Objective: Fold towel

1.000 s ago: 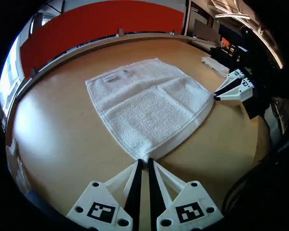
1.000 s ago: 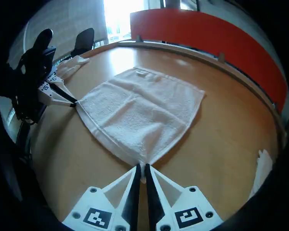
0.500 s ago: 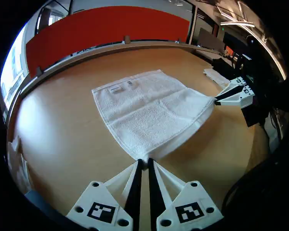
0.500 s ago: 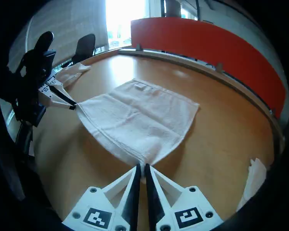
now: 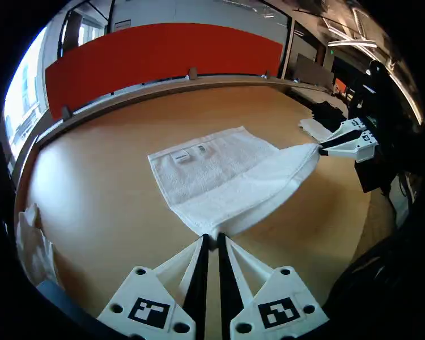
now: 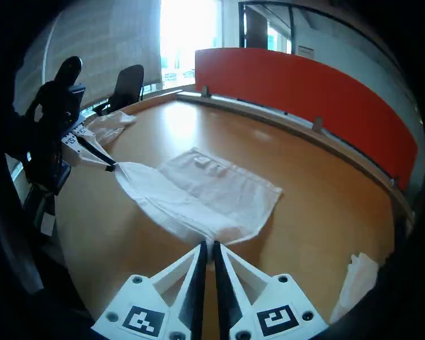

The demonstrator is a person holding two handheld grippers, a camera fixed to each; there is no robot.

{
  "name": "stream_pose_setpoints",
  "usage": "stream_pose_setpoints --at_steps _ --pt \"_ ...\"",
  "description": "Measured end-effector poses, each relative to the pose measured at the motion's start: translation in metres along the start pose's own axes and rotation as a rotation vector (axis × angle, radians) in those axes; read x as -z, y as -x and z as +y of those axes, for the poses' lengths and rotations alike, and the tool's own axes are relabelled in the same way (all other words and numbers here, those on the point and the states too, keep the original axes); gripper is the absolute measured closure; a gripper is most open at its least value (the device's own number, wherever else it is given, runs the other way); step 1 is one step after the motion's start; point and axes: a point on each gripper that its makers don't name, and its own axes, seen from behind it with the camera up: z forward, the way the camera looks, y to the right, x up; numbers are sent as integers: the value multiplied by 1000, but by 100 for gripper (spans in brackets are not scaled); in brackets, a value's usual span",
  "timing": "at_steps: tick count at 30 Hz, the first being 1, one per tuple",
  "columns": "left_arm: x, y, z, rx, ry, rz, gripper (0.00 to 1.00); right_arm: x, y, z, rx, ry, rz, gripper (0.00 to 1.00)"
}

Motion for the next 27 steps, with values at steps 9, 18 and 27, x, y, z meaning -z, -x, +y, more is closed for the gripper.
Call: stream_pose_setpoints --at_steps 9,18,27 --pt "16 -15 3 14 -4 23 88 14 -18 1 -1 4 32 90" --pt "29 -28 5 22 -10 42 88 28 -28 -1 0 0 48 90" --pt "45 -40 8 28 -6 53 88 43 -42 -2 -2 -1 71 90"
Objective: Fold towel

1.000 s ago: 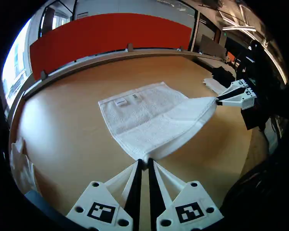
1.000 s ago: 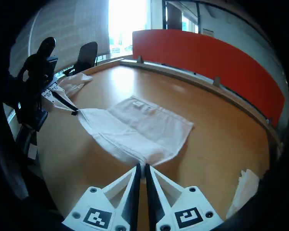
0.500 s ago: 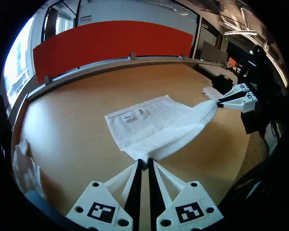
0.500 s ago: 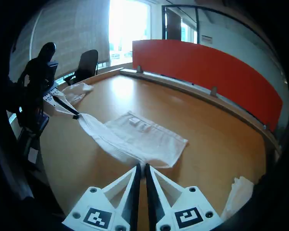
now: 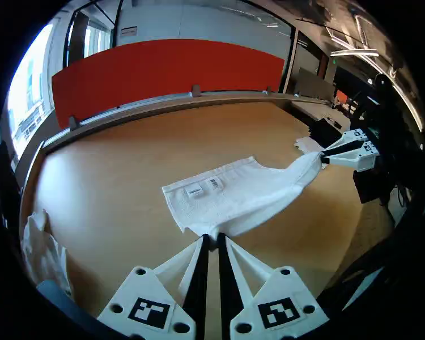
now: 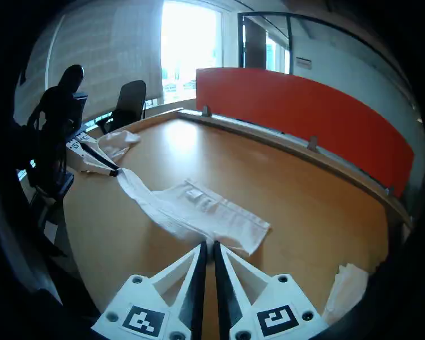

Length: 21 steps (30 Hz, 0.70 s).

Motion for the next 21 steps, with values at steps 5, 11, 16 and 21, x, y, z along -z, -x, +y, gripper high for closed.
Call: stream_pose_setpoints --at_steps 5,11,16,21 --pt "7 -7 3 6 8 6 88 6 -8 0 -1 -1 10 90" --pt "13 -12 5 22 17 14 88 12 -15 1 -12 -1 21 90" --pt "18 -14 8 25 22 15 88 16 -18 0 -13 0 23 90" --pt "23 -15 14 20 36 12 88 20 -19 -2 -15 -2 21 90"
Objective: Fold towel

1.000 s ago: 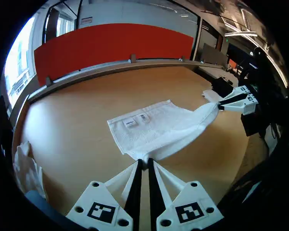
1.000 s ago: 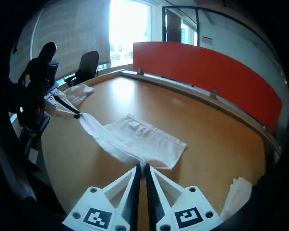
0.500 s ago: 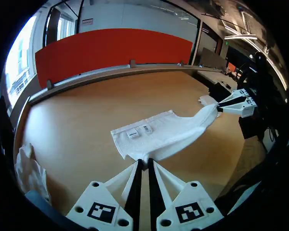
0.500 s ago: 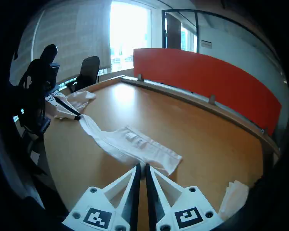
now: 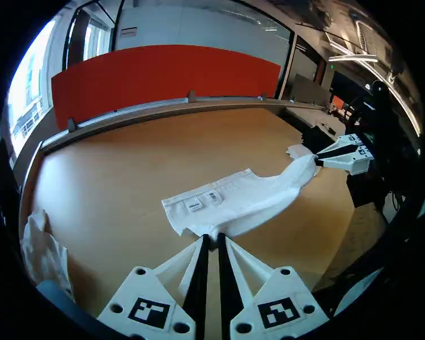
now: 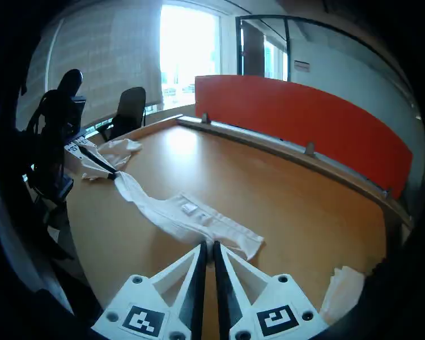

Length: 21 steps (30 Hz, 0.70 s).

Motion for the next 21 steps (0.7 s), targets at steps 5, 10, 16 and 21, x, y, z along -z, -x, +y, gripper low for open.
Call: stream_pose_setpoints --at_steps 5,10,16,21 --pt "3 0 1 -4 4 -1 88 4 -1 -3 2 -5 -1 90" --pt "4 0 2 1 5 -1 88 5 1 -4 9 -7 -7 90" --pt "2 3 3 4 4 -4 88 5 2 -4 6 -7 -10 90" --pt "-2 8 3 12 1 -15 88 3 7 -4 10 -10 -23 90"
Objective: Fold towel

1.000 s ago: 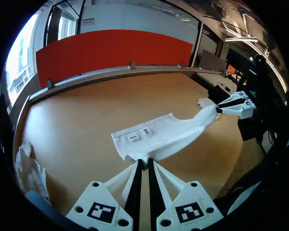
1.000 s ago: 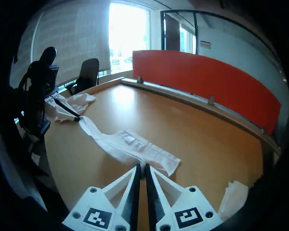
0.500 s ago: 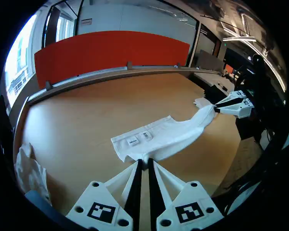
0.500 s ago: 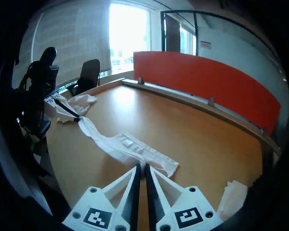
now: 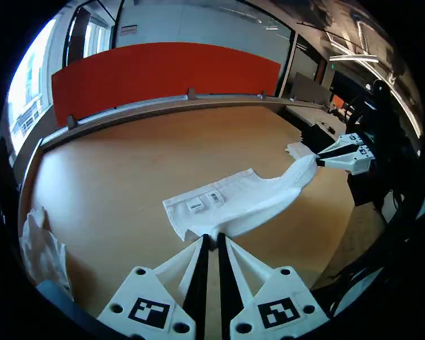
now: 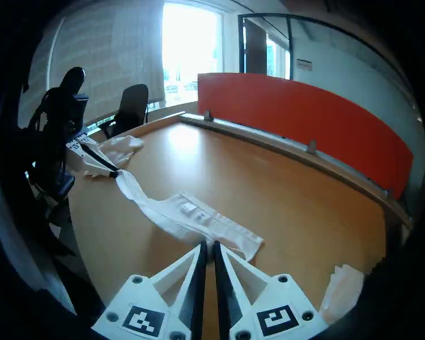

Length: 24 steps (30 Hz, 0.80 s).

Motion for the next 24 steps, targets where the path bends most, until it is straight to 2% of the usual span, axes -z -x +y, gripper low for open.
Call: stream_pose_setpoints --at_steps 15,24 --pt "-26 24 -8 28 -12 -51 88 -23 36 -3 -20 -20 -83 90" --pt "-37 24 -11 30 -11 -57 88 -31 49 0 -29 -20 -115 90"
